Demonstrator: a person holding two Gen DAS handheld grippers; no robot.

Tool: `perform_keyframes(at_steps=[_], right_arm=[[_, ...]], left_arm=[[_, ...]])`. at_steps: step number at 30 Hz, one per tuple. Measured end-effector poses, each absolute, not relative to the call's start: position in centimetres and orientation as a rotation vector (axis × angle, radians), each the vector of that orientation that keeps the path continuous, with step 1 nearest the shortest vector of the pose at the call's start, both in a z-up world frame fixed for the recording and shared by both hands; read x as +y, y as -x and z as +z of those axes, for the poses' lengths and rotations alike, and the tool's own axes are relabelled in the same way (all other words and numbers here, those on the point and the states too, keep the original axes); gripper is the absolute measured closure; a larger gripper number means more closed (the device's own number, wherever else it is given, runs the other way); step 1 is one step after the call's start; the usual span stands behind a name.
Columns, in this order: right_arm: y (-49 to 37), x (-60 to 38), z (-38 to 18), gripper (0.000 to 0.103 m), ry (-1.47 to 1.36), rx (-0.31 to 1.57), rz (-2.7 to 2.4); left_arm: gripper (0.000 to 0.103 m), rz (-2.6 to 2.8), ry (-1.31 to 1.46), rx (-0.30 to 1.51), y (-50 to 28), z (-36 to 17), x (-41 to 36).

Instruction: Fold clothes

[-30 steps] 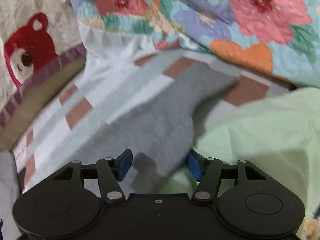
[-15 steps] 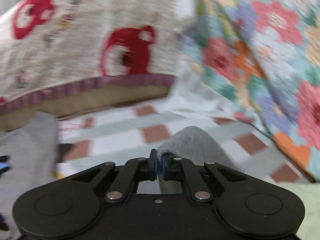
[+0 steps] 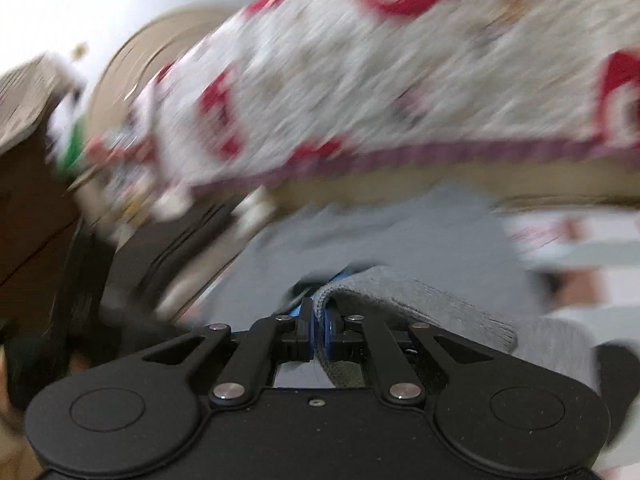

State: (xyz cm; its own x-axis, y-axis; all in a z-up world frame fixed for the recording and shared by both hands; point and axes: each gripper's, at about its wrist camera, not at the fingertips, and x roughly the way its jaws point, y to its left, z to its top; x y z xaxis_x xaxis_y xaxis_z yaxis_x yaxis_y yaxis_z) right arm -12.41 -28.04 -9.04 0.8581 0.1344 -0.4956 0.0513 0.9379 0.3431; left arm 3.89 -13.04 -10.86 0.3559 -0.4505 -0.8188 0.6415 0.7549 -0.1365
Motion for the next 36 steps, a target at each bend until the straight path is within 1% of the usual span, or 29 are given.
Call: perform_keyframes(at_steps=[4, 5, 7, 8, 11, 13, 16, 18, 20, 22, 24, 26, 27, 28, 29, 30, 33, 34, 35, 36], right_arm=[[10.0, -24.1, -13.8, 0.088, -0.294, 0.834, 0.153], [10.4, -23.7, -14.1, 0.084, -0.271, 0.86, 0.16], [11.7, -23.6, -13.5, 0.061, -0.208, 0.861, 0.142], [12.5, -23.8, -13.0, 0.058, -0.176, 0.861, 0.13], [15.1, -26.1, -11.4, 0.057, -0.102, 0.858, 0.049], [16.9, -28.2, -11.2, 0.057, -0.085, 0.886, -0.059], [20.0, -30.7, -11.8, 0.057, -0.1, 0.912, -0.206], [21.9, -31.9, -12.2, 0.057, -0.121, 0.93, -0.263], [22.7, -31.6, -12.8, 0.056, -0.08, 0.946, -0.295], [22.7, -31.0, -13.7, 0.052, -0.037, 0.956, -0.316], [22.9, -30.7, -14.5, 0.047, -0.01, 0.96, -0.338], [22.8, -31.2, -15.0, 0.046, -0.048, 0.942, -0.373], [22.7, -31.5, -15.1, 0.045, -0.078, 0.929, -0.386], [22.7, -31.9, -15.1, 0.044, -0.113, 0.914, -0.398], [22.7, -32.3, -15.2, 0.044, -0.148, 0.899, -0.408], [22.9, -32.7, -15.3, 0.044, -0.183, 0.884, -0.417], [23.5, -33.9, -15.8, 0.045, -0.269, 0.849, -0.456], [23.9, -34.2, -16.0, 0.047, -0.291, 0.846, -0.469], [24.2, -34.6, -16.2, 0.048, -0.321, 0.841, -0.469], [24.4, -34.8, -16.4, 0.048, -0.345, 0.838, -0.463]], left_arm=[[0.059, -0.647, -0.099, 1.057, -5.7, -13.1, -8.0], [0.059, -0.651, -0.053, 1.087, -5.9, -13.7, -7.3], [0.059, -0.682, -0.012, 1.105, -5.8, -14.2, -7.0], [0.059, -0.703, -0.013, 1.099, -5.6, -14.1, -7.2], [0.058, -0.782, -0.037, 1.04, -4.4, -13.3, -8.5], [0.054, -0.852, -0.073, 0.977, -2.8, -12.2, -9.6], [0.049, -0.94, -0.142, 0.92, -0.7, -11.7, -11.4], [0.048, -0.991, -0.189, 0.898, 0.6, -11.6, -12.6], [0.047, -0.979, -0.203, 0.884, 0.9, -11.7, -12.8], [0.035, -0.963, -0.215, 0.87, 1.0, -11.7, -13.0], [0.034, -0.947, -0.226, 0.856, 1.2, -11.8, -13.1], [0.034, -0.93, -0.238, 0.842, 1.3, -11.8, -13.3], [0.035, -0.922, -0.244, 0.835, 1.4, -11.8, -13.4], [0.052, -0.914, -0.25, 0.828, 1.5, -11.9, -13.4], [0.072, -0.905, -0.255, 0.821, 1.5, -11.9, -13.5], [0.095, -0.897, -0.261, 0.814, 1.6, -11.9, -13.6], [0.096, -0.872, -0.278, 0.793, 1.8, -12.0, -13.8], [0.095, -0.827, -0.229, 0.799, 1.5, -10.9, -12.6], [0.093, -0.775, -0.178, 0.813, 1.1, -9.9, -11.3], [0.087, -0.751, -0.144, 0.833, 0.7, -9.6, -10.4]])
